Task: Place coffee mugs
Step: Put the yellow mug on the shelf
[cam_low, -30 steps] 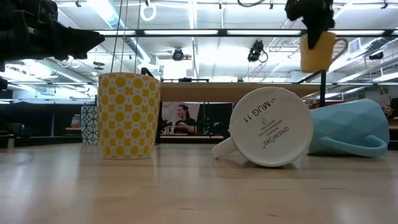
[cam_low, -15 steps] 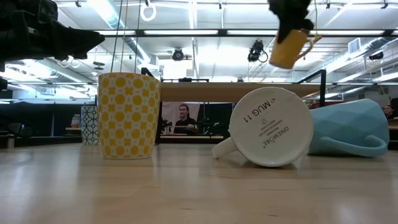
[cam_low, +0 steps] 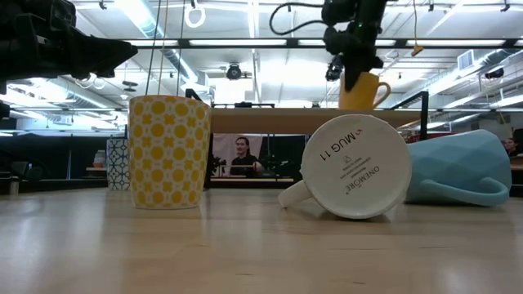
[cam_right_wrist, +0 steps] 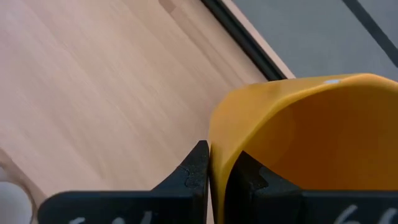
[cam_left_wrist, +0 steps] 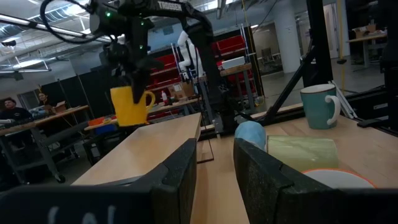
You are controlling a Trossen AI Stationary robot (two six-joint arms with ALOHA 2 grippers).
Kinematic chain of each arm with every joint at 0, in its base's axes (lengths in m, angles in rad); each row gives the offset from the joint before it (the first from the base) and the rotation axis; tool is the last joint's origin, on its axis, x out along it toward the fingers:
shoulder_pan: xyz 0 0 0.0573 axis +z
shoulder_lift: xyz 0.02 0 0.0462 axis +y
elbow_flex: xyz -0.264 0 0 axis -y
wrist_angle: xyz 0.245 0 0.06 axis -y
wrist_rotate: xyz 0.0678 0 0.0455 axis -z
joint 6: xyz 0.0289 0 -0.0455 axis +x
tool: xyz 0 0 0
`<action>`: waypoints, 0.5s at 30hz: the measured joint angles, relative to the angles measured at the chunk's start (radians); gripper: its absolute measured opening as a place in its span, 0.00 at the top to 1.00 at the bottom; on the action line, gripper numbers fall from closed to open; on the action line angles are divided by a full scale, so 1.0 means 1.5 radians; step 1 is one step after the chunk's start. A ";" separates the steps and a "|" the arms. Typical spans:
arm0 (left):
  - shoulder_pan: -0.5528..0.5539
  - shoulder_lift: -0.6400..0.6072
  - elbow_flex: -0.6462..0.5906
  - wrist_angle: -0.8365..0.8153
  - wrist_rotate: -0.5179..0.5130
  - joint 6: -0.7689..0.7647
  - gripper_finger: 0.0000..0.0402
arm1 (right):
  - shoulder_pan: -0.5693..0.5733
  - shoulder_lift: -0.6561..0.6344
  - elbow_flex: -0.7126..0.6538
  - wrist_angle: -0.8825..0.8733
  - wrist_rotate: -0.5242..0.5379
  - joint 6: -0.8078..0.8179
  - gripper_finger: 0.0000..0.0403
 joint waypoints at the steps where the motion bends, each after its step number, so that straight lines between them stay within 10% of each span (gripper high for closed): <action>1: 0.000 0.000 0.000 0.000 0.000 0.000 0.72 | 0.000 0.003 0.000 -0.001 0.000 -0.005 0.91; 15: 0.000 0.000 0.000 0.000 0.000 0.000 0.72 | 0.001 0.011 -0.007 -0.037 0.002 -0.023 0.91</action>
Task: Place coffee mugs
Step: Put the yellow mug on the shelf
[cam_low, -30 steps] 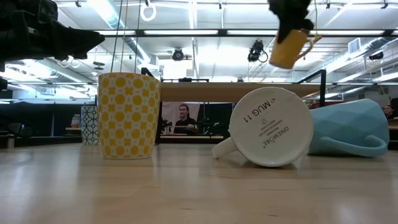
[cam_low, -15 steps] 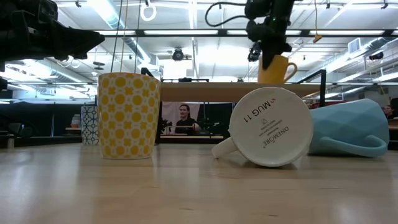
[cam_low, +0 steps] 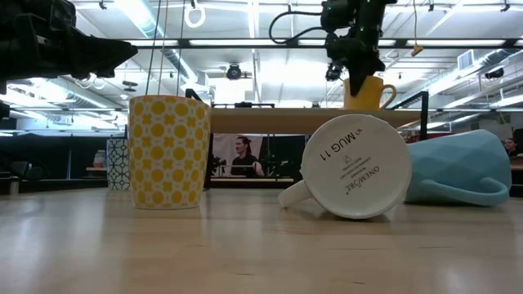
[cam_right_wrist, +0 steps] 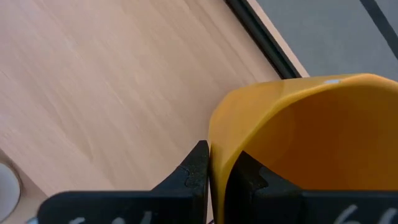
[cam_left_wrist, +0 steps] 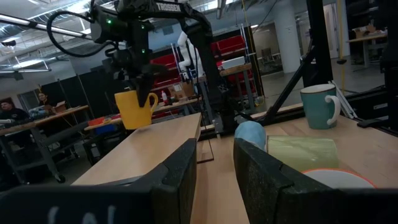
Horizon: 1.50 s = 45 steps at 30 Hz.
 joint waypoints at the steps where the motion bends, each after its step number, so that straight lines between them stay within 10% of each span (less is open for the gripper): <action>1: 0.000 0.000 0.000 0.000 0.000 0.000 0.72 | 0.001 0.000 -0.002 -0.004 0.000 -0.001 0.91; 45: 0.000 0.000 0.000 0.000 0.000 0.000 0.72 | 0.003 0.000 -0.004 0.007 -0.019 -0.005 0.90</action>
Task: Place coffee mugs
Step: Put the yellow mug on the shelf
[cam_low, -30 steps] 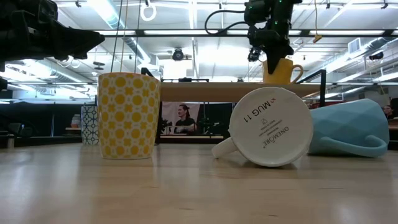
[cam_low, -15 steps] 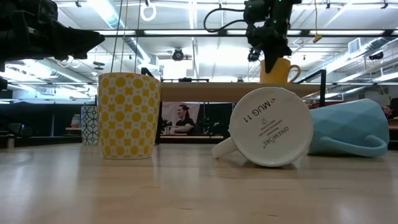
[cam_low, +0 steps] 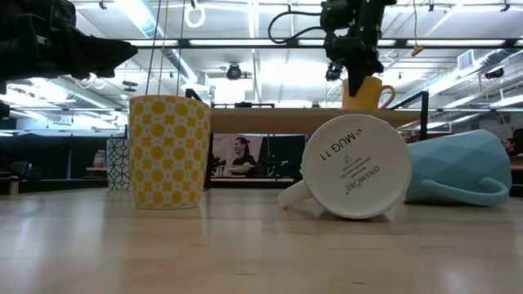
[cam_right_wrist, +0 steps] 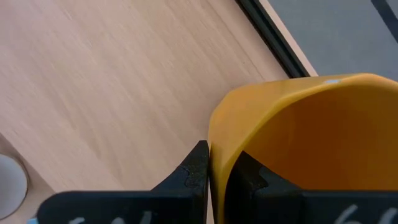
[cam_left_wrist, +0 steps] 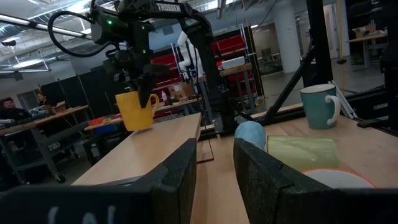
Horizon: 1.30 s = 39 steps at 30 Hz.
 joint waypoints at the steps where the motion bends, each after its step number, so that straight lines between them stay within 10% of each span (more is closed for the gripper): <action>1: 0.000 0.000 0.000 0.000 0.000 0.000 0.72 | 0.000 0.000 0.000 0.000 0.000 0.000 0.90; 39: 0.000 0.000 0.000 0.000 0.000 0.000 0.72 | 0.003 0.001 -0.046 0.042 -0.014 -0.019 0.82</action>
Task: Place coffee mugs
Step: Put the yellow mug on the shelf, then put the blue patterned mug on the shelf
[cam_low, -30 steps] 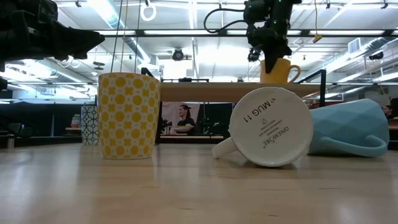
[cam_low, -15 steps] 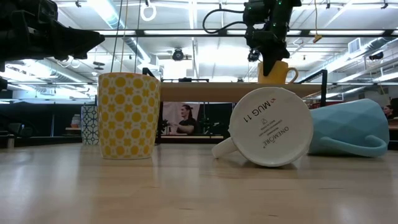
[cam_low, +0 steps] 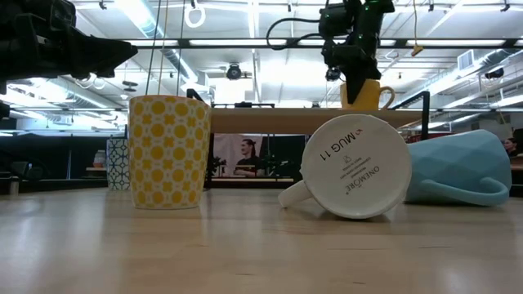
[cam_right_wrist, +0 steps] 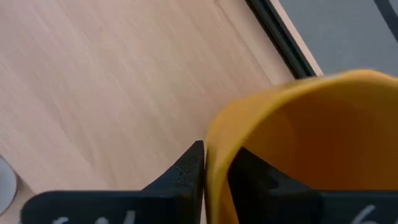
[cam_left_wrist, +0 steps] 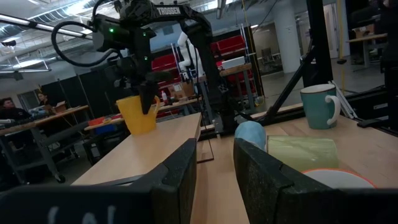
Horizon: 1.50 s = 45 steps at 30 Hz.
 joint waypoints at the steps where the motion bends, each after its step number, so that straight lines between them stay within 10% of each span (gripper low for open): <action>1: 0.000 0.000 0.000 0.000 0.000 0.000 0.72 | 0.000 0.000 0.000 -0.001 0.000 0.000 0.81; 25: 0.000 0.000 0.000 0.000 0.000 0.000 0.72 | 0.000 -0.001 0.001 0.003 0.001 0.000 0.50; 45: 0.000 0.000 0.000 0.000 0.000 0.000 0.72 | 0.001 -0.030 0.089 -0.004 0.001 -0.001 0.49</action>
